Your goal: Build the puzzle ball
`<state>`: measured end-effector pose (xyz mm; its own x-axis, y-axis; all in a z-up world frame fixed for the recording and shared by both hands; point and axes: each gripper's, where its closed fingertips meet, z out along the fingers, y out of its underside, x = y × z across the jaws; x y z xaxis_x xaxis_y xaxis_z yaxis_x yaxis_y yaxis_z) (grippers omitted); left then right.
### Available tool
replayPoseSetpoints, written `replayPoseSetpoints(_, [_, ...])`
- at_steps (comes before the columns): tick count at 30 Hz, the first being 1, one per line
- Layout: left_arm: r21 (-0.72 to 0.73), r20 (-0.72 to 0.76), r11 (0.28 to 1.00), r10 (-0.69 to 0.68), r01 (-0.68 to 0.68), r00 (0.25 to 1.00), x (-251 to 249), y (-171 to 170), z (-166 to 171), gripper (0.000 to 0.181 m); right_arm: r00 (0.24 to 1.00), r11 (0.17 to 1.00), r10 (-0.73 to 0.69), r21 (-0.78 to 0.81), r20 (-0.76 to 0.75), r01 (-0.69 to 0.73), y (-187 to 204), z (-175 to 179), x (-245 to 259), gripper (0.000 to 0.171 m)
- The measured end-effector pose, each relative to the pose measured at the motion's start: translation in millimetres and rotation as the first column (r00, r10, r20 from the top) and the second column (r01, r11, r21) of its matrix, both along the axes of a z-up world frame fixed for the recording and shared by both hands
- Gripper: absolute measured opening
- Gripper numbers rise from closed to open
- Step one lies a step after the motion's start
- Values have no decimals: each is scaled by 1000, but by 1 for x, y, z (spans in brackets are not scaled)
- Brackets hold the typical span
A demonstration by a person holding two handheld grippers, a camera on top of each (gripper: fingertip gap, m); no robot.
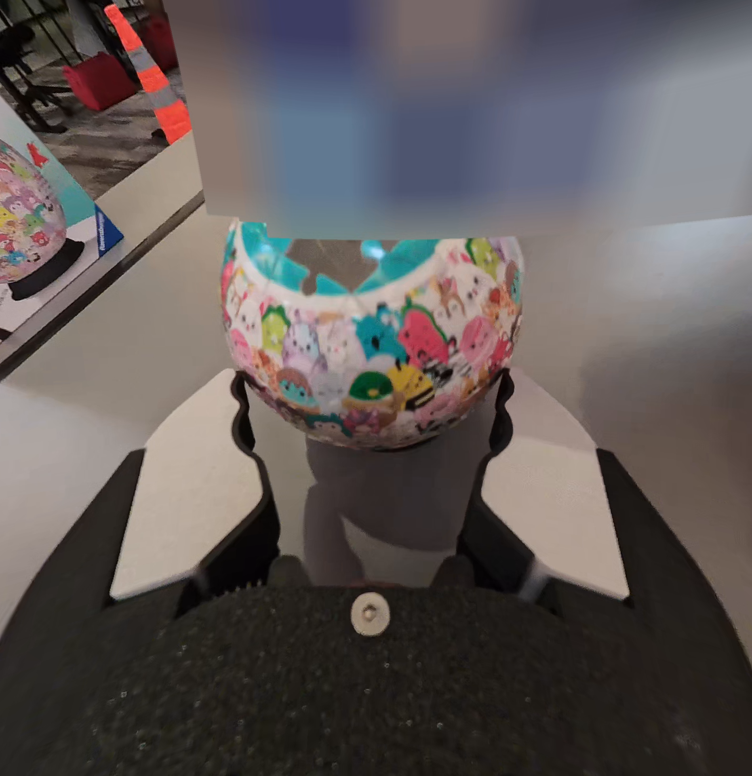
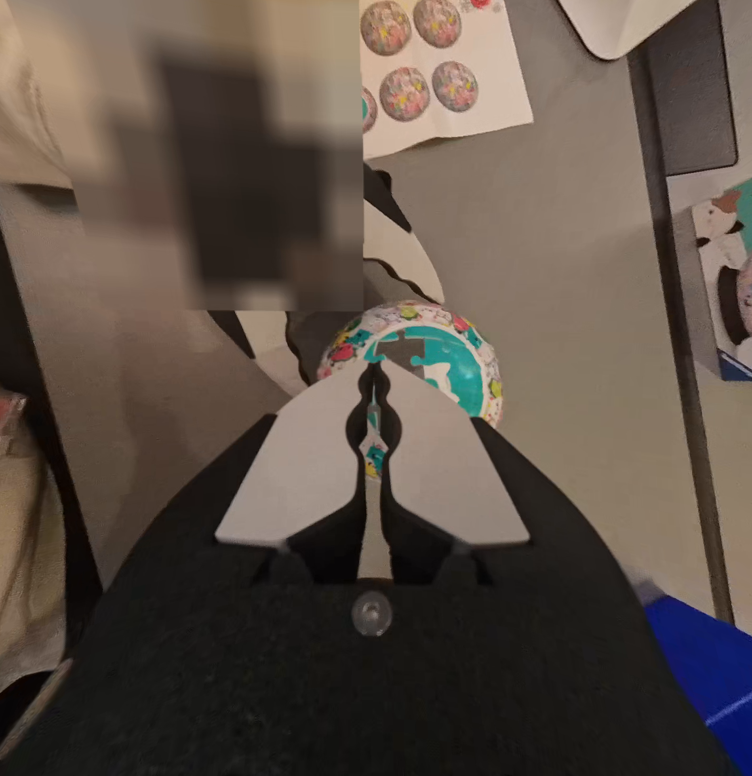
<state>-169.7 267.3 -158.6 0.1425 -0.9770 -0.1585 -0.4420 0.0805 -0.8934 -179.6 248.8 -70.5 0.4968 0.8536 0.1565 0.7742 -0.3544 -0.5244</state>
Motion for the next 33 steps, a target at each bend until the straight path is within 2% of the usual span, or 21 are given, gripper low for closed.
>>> replayPoseSetpoints(2, [-31, 23, 1000, 2, -1, 1000, 0, -1, 6, 110, 1000, 1000, -5, -22, -23, 4, -1, -5, 3, 2])
replayPoseSetpoints(5, [3, 33, 1000, 1, -1, 999, 0, -1, 9, 109, 999, 995, -40, -87, 7, 41, 0, -23, 7, 30])
replayPoseSetpoints(8, [2, 29, 1000, 1, -1, 1000, -1, -1, 7, 109, 999, 994, -38, -102, 3, 38, 4, -25, 4, 31])
replayPoseSetpoints(12, [4, 25, 1000, 9, -10, 1000, -1, -1, 6, 109, 995, 989, -4, -144, 102, 19, 1, -39, 6, 33])
replayPoseSetpoints(19, [54, -4, 998, 13, -13, 1000, -1, -1, 2, 108, 989, 994, 10, -113, 144, 6, -1, -39, 2, 20])
replayPoseSetpoints(24, [79, -11, 997, 5, -4, 1000, 2, -4, -1, 105, 971, 999, 46, 2, 235, -48, -9, -41, -3, 16])
replayPoseSetpoints(31, [68, -22, 998, 16, -14, 1000, 2, -2, -5, 101, 981, 998, 35, 40, 193, -44, -14, -45, -9, 9])
replayPoseSetpoints(33, [70, -25, 997, 17, -15, 1000, -2, -1, -4, 96, 972, 992, 61, 89, 227, -84, -17, -46, -7, 9])
